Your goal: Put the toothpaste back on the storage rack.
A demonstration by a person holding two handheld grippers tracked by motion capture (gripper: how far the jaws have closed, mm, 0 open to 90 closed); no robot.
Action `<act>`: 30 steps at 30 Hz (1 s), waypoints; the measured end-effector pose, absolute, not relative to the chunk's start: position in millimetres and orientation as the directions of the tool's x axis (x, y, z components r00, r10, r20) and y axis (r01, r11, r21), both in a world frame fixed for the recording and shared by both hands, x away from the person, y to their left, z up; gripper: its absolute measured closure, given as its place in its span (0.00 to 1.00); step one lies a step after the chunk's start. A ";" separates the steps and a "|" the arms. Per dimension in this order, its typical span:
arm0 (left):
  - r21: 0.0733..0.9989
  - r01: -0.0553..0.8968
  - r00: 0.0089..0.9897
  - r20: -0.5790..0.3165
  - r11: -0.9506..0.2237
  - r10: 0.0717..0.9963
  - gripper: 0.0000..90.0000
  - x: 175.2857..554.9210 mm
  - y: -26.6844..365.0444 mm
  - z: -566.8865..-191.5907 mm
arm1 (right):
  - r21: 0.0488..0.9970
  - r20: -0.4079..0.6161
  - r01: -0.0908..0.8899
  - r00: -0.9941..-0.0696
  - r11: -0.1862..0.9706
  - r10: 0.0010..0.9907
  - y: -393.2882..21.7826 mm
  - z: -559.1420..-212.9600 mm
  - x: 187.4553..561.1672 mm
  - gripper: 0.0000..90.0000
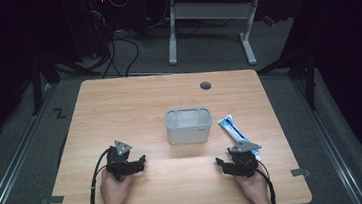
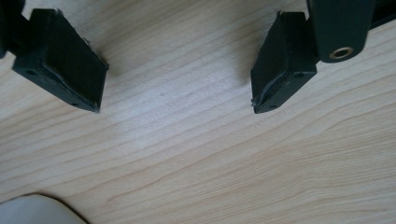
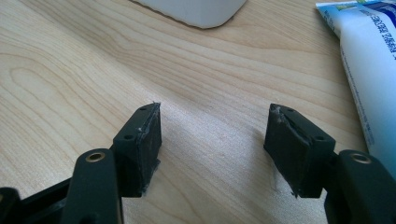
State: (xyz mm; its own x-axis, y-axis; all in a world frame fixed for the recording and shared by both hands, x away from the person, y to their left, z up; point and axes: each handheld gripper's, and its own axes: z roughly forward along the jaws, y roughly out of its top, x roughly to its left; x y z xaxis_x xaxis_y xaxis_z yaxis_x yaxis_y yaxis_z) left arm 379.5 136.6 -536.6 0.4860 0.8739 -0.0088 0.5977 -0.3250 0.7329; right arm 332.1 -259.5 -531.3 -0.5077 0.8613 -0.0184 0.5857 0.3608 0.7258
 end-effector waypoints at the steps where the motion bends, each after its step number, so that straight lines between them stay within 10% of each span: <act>1: 0.733 0.598 0.486 -0.009 -0.325 0.874 0.21 379.3 136.5 -536.6 | 0.726 -0.021 0.584 -0.509 0.363 0.861 -259.7 -531.4 332.3 0.40; 30: 0.732 0.597 0.490 -0.008 -0.329 0.872 0.21 378.9 136.0 -536.4 | 0.727 -0.016 0.595 -0.484 0.342 0.875 -257.9 -531.1 330.2 0.44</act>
State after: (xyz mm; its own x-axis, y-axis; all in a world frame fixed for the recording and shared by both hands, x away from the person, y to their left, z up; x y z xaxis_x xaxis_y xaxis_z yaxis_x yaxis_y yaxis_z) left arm 378.9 136.0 -536.4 0.4901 0.8716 -0.0083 0.5969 -0.3287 0.7319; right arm 330.2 -257.9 -531.1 -0.4841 0.8749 -0.0155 0.5951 0.3422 0.7271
